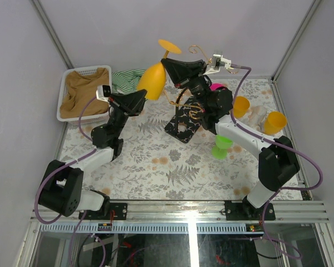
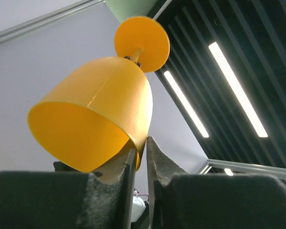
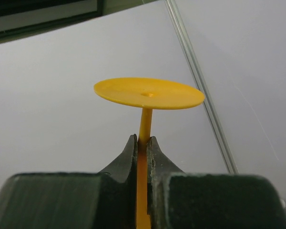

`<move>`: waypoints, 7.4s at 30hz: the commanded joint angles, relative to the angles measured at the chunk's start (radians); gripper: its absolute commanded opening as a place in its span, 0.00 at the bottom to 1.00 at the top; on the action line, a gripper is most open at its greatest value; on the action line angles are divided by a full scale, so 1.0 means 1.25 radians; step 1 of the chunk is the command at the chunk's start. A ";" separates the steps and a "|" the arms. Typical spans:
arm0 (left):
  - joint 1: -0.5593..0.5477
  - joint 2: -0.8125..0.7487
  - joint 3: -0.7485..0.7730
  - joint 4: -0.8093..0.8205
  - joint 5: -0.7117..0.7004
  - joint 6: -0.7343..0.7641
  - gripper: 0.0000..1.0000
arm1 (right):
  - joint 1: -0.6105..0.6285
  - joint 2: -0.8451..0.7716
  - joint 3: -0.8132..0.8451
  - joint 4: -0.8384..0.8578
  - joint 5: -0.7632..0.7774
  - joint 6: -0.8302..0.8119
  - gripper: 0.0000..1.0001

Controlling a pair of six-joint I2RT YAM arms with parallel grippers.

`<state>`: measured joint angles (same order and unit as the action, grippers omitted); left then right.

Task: Place the wine glass upside down on the wine glass rack
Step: Turn the wine glass upside down at the wine rack.

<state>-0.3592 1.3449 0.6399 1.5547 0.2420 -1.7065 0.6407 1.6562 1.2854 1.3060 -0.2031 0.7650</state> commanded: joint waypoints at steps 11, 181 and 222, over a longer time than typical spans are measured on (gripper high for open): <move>-0.008 0.003 -0.013 0.046 0.056 0.002 0.15 | 0.021 -0.065 -0.028 -0.099 0.004 -0.154 0.00; 0.344 0.128 0.207 -0.279 0.401 0.411 0.59 | 0.148 -0.487 -0.697 -0.199 0.504 -0.662 0.00; 0.345 0.053 0.181 -0.381 0.380 0.489 0.59 | 0.262 -0.598 -0.692 -0.419 0.572 -0.682 0.51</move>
<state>0.0639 1.4345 0.8707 1.0744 0.7223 -1.1217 0.9508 0.9848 0.4149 0.8368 0.4706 -0.1177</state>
